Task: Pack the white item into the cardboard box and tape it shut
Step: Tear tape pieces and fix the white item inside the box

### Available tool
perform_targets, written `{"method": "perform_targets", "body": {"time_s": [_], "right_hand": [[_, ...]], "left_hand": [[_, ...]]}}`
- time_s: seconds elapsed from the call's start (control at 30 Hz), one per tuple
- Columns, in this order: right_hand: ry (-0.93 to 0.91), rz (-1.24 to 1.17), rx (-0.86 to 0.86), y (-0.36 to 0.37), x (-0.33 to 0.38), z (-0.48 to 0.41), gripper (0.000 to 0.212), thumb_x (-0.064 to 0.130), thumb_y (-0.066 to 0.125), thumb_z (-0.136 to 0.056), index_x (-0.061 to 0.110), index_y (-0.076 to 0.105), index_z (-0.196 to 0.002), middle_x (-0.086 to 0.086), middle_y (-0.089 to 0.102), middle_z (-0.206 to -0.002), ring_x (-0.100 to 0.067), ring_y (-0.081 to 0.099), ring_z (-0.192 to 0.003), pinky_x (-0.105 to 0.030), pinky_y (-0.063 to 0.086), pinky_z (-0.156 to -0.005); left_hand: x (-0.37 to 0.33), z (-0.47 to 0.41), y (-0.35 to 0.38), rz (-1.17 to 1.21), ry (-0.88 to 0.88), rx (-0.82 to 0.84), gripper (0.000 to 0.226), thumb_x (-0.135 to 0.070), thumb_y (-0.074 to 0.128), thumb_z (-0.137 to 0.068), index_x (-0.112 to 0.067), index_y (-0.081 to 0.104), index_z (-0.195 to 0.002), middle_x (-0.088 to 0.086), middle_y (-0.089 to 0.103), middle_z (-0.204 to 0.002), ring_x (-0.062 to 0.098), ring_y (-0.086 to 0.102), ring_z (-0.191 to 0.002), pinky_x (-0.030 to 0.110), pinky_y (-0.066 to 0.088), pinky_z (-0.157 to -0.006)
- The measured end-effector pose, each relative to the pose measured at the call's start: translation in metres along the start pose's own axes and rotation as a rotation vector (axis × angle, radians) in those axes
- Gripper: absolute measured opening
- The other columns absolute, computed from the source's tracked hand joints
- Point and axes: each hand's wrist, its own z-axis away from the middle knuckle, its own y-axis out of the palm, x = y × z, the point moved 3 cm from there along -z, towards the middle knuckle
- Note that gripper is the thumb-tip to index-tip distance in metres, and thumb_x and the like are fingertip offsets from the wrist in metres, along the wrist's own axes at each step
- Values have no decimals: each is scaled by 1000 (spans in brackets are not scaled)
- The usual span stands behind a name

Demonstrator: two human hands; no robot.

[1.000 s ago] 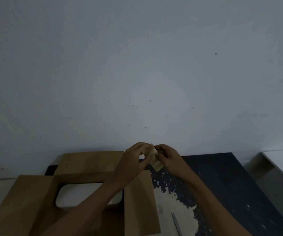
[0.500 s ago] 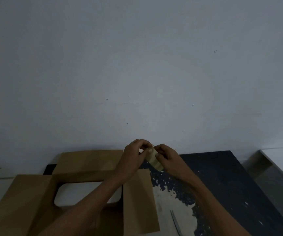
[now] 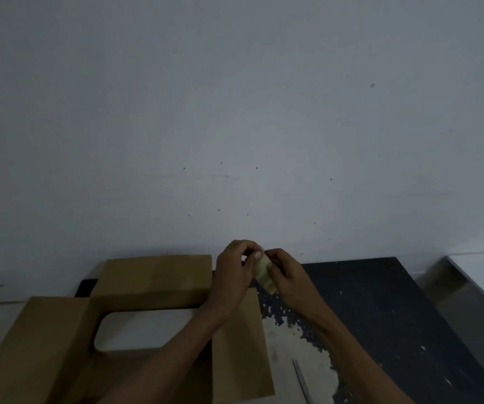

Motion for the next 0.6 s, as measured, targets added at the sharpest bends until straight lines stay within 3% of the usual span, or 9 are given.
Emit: {"method": "perform_targets", "body": {"time_s": [0.17, 0.27, 0.37, 0.47, 0.53, 0.6], "right_hand": [[6, -23, -7, 4, -4, 2, 22, 8, 43, -100, 16, 58, -114, 1, 64, -104, -10, 63, -92, -28, 55, -78], [8, -45, -18, 3, -3, 5, 21, 10, 44, -101, 18, 59, -113, 4, 65, -104, -5, 63, -92, -19, 51, -77], [15, -68, -1, 3, -2, 5, 20, 12, 43, -102, 17, 60, -113, 3, 66, -102, -6, 63, -91, -17, 50, -75], [30, -69, -1, 0, -2, 7, 20, 11, 43, -101, 16, 60, -112, 2, 65, -101, -5, 62, -88, -16, 49, -72], [64, -109, -19, -3, -2, 7, 20, 9, 42, -101, 13, 60, -107, -2, 64, -98, -4, 61, -83, -15, 49, -68], [127, -188, -44, -6, -2, 7, 20, 9, 41, -100, 8, 60, -100, -8, 63, -94, -5, 58, -78, -15, 48, -66]], "left_hand": [[1, 4, 3, -79, 51, -19, 11, -11, 57, -97, -20, 64, -95, -11, 60, -98, 0, 56, -93, 18, 50, -75], [1, 10, 10, -83, 80, 35, 14, -7, 53, -98, -18, 61, -93, -11, 55, -99, 2, 55, -95, 21, 51, -79], [7, 14, 12, -25, 23, 13, 10, -15, 56, -98, -19, 60, -106, -11, 58, -106, 5, 57, -100, 31, 55, -82], [9, 11, 10, -71, 28, 28, 27, -18, 58, -98, -15, 62, -124, -5, 58, -121, 7, 56, -110, 22, 52, -91], [2, 12, 8, -150, 134, 45, 27, -19, 58, -97, -12, 65, -122, -3, 58, -121, 5, 55, -110, 15, 47, -93], [0, 13, 6, -175, 217, 76, 26, -24, 60, -96, -14, 67, -119, -5, 60, -120, 4, 54, -109, 17, 48, -93]]}}
